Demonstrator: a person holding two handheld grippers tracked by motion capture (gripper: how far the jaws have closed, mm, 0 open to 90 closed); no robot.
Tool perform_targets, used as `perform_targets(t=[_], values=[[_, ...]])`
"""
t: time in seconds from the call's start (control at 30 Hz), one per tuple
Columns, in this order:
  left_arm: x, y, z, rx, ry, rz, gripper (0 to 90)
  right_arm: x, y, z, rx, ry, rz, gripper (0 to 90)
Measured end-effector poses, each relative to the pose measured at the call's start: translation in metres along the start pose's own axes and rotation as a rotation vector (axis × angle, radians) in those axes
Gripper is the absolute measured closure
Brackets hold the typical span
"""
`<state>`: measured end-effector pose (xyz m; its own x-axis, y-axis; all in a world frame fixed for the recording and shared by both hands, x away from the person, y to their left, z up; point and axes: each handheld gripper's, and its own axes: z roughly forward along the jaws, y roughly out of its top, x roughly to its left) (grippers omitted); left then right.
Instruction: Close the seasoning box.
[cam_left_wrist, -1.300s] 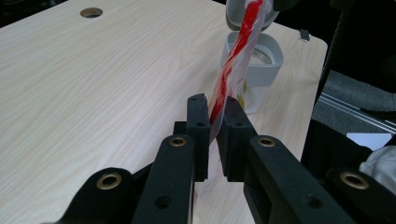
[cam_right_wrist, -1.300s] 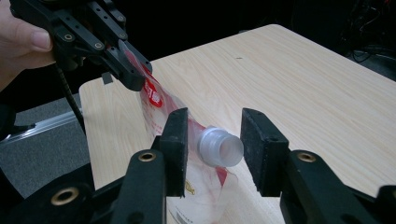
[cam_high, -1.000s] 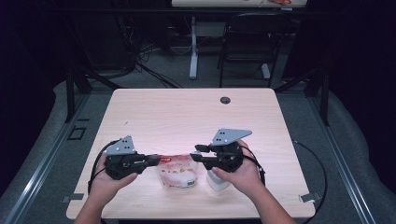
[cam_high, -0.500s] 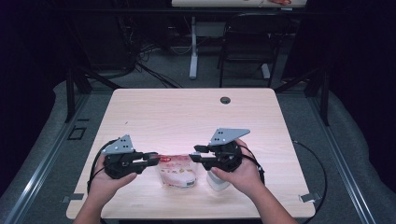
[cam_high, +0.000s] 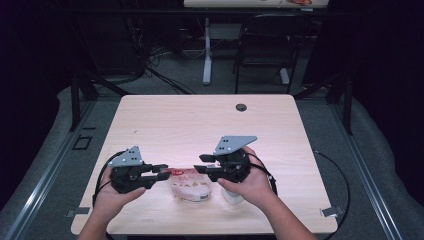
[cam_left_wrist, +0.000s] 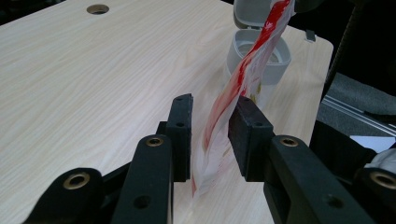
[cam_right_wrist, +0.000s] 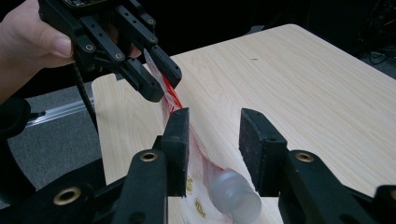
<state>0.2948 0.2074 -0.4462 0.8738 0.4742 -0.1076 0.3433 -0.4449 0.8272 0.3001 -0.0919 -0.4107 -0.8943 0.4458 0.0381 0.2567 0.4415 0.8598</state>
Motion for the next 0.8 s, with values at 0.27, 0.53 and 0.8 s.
perform_targets(t=[0.27, 0.53, 0.8], values=[[0.002, -0.003, -0.004, 0.002, 0.006, -0.007, 69.9, 0.005, 0.007, 0.009, 0.012, 0.006, -0.018, 64.2], [0.002, -0.004, -0.005, 0.004, 0.007, -0.005, 69.8, 0.009, 0.010, 0.017, 0.033, 0.027, -0.036, 67.0], [0.002, -0.005, -0.002, 0.002, -0.015, -0.004, 75.0, 0.012, 0.013, 0.027, 0.079, 0.040, -0.066, 70.1]])
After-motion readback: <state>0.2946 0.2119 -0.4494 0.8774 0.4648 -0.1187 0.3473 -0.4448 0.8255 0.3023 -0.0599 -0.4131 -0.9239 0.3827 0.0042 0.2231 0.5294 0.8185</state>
